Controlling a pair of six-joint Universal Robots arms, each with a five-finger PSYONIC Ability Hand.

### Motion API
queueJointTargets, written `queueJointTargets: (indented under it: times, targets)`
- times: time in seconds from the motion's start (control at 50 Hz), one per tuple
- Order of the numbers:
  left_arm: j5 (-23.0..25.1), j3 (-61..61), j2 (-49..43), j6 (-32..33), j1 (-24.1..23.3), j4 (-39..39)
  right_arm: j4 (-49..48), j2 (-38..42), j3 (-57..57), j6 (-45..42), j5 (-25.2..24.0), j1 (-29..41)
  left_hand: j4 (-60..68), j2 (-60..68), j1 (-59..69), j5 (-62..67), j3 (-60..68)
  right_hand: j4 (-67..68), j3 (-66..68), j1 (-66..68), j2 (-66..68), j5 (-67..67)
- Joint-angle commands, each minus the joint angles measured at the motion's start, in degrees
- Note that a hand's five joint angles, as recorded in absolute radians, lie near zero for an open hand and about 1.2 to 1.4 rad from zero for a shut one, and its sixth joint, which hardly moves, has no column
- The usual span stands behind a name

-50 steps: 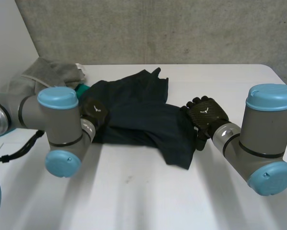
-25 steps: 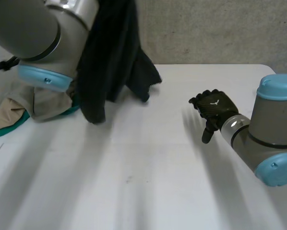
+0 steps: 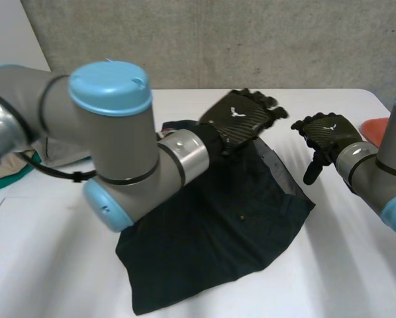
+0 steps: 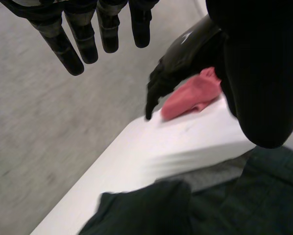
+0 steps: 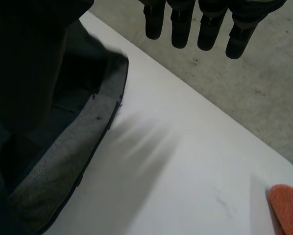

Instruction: Fold the laundry.

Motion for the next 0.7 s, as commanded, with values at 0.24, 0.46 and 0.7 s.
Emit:
queueJointTargets:
  times: [0.24,0.46,0.7]
  targets:
    - [-27.88,-38.06,21.38,0.15,-2.40,-6.92,14.59,-4.35,7.64,-38.21,-22.08,-2.93,8.13,7.98,7.94,6.84,7.88,11.11,11.04,10.24,11.04,10.05]
    - [-25.17,-46.07,21.47,-2.48,-1.26,-8.52,6.01,3.83,10.47,-48.54,-22.35,-3.12,7.64,7.48,7.45,6.35,7.38,39.14,39.06,38.27,39.07,38.08]
    - [-27.36,-45.81,20.94,-2.22,-4.77,-5.97,-10.19,-3.88,10.82,-18.06,-15.67,2.60,5.11,4.96,4.92,3.83,4.86,68.39,68.31,67.51,68.31,67.32]
